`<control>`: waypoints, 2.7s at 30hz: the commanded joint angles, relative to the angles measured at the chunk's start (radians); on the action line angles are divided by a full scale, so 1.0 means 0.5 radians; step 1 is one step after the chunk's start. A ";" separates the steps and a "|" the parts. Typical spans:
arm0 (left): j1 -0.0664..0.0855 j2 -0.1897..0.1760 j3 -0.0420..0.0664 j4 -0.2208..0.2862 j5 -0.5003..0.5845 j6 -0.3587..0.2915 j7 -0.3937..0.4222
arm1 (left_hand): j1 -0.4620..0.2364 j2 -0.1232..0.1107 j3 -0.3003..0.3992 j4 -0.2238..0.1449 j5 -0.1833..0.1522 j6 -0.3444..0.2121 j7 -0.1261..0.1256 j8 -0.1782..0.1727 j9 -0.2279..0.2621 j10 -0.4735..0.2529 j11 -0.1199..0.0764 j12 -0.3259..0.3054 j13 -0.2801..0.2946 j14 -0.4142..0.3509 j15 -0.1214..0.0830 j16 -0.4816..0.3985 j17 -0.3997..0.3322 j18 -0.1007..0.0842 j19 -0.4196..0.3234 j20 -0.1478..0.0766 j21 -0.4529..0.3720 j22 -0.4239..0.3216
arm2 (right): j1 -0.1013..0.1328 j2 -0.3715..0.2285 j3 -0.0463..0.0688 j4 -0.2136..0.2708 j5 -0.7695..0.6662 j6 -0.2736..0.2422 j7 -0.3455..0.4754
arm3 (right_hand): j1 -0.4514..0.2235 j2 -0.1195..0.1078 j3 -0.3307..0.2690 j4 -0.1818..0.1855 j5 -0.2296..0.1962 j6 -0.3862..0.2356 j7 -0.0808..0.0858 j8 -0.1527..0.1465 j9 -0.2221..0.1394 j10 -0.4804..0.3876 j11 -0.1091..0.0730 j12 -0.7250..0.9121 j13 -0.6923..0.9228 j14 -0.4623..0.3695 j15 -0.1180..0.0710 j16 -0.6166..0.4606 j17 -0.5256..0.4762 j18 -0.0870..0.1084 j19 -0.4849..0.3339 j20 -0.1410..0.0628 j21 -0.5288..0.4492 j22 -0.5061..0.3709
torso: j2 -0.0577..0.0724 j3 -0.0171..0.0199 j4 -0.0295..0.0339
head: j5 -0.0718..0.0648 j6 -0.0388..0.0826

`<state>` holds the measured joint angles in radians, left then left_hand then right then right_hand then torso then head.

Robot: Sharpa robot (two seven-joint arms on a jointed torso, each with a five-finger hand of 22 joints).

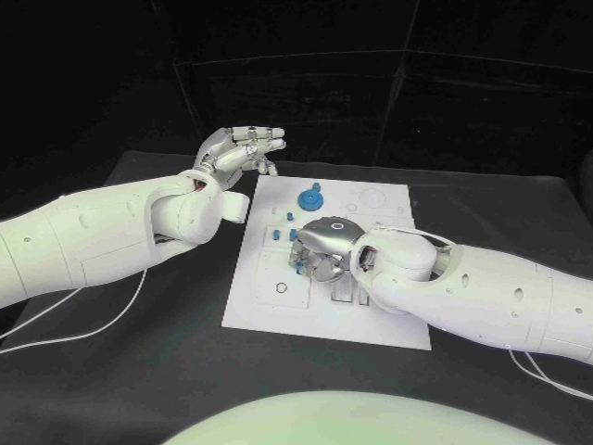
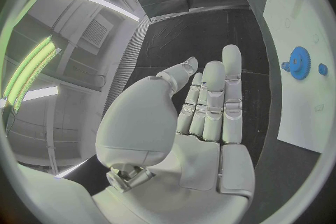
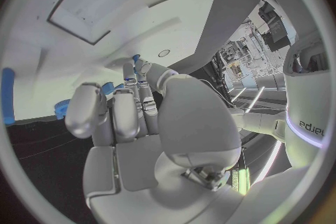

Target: Assemble the parts on the task board

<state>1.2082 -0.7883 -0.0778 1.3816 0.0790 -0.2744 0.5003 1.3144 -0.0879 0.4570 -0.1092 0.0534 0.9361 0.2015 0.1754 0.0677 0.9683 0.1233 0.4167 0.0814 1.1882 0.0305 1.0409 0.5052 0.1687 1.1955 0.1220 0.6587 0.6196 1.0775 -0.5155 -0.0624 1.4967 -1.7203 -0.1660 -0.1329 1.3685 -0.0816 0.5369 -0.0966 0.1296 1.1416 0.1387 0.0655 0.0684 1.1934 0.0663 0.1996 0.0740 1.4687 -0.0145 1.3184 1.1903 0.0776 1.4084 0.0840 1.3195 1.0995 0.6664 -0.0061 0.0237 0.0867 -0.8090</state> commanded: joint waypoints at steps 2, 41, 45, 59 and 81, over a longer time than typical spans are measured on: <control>0.003 0.002 0.002 0.000 0.006 0.030 0.007 | 0.001 0.010 -0.004 -0.005 0.009 -0.017 0.002 0.013 0.002 -0.021 0.003 0.014 0.000 -0.013 0.002 0.011 -0.003 0.026 -0.006 0.006 -0.007 -0.003 | -0.006 0.002 -0.012 -0.008 -0.014 0.065 0.000 | -0.017 -0.008 0.003 0.003 -0.008 0.000 0.009 0.010 0.002 0.003 0.006 -0.014 -0.001 0.076 -0.005 0.008 -0.003 0.027 -0.007 -0.002 -0.001 -0.002 | 0.001 0.0010 -0.001 | 0.000 -0.002; 0.003 -0.014 0.001 -0.013 0.005 0.091 -0.018 | -0.022 0.009 -0.027 -0.005 0.009 -0.062 0.011 0.035 0.002 -0.079 0.014 0.060 -0.002 -0.038 0.013 0.029 -0.019 0.025 -0.022 0.017 -0.012 -0.005 | 0.109 -0.412 -0.011 0.247 0.487 -0.239 0.046 | -0.164 -0.120 -0.279 0.086 0.160 -0.177 0.045 0.033 0.007 -0.243 0.064 -0.061 -0.017 0.021 0.043 -0.145 -0.256 0.081 -0.121 0.046 -0.206 -0.308 | -0.007 0.0002 -0.013 | -0.045 0.054; 0.003 -0.012 0.001 -0.014 0.005 0.097 -0.018 | -0.022 0.009 -0.027 -0.005 0.009 -0.062 0.011 0.035 0.002 -0.079 0.014 0.060 -0.002 -0.038 0.013 0.029 -0.019 0.025 -0.022 0.017 -0.012 -0.005 | 0.168 -0.499 -0.007 0.237 0.437 -0.173 -0.004 | -0.160 -0.144 -0.326 0.081 0.158 -0.242 0.040 -0.003 -0.006 -0.328 0.069 -0.083 -0.023 0.015 0.045 -0.161 -0.282 0.083 -0.126 0.046 -0.224 -0.331 | -0.008 -0.0006 -0.012 | -0.060 0.064; 0.003 0.001 -0.001 -0.021 0.005 0.108 -0.021 | -0.022 0.009 -0.027 -0.005 0.009 -0.062 0.011 0.035 0.002 -0.079 0.014 0.060 -0.002 -0.038 0.013 0.029 -0.019 0.025 -0.022 0.017 -0.012 -0.005 | 0.202 -0.534 -0.005 0.151 0.155 0.005 -0.099 | -0.093 -0.133 -0.431 0.058 0.119 -0.298 0.004 -0.005 -0.006 -0.443 0.079 -0.090 -0.018 0.024 0.060 -0.153 -0.288 0.081 -0.111 0.066 -0.229 -0.334 | -0.007 -0.0007 -0.002 | -0.075 0.074; 0.003 0.004 -0.003 -0.031 0.005 0.107 -0.027 | -0.024 0.010 -0.030 -0.005 0.010 -0.066 0.011 0.038 0.003 -0.085 0.015 0.066 -0.002 -0.040 0.014 0.032 -0.021 0.026 -0.023 0.018 -0.013 -0.006 | 0.200 -0.461 -0.007 0.089 0.086 0.151 -0.074 | -0.044 -0.010 -0.313 0.069 0.065 -0.105 -0.002 0.055 0.014 -0.053 0.005 0.031 -0.017 0.040 0.003 -0.132 -0.289 0.064 -0.048 0.019 -0.173 -0.241 | -0.005 0.0006 -0.008 | -0.066 0.059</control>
<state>1.2081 -0.7877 -0.0801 1.3661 0.0798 -0.2322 0.4837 1.3111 -0.0838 0.4486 -0.1116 0.0535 0.9093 0.2069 0.1900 0.0678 0.9325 0.1306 0.4436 0.0815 1.1739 0.0377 1.0534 0.4957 0.1686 1.1888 0.1286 0.6587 0.6181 1.1762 -0.7470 -0.0659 1.5370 -1.6611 -0.1158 -0.1827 1.3484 -0.0977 0.3752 -0.0630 0.1659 1.0815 0.1385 0.0861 0.0739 1.1591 0.0686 0.2156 0.0666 1.4650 -0.0075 1.2473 1.0442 0.1010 1.3763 0.0912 1.2266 0.9766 0.6635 -0.0065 0.0209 0.0542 -0.7791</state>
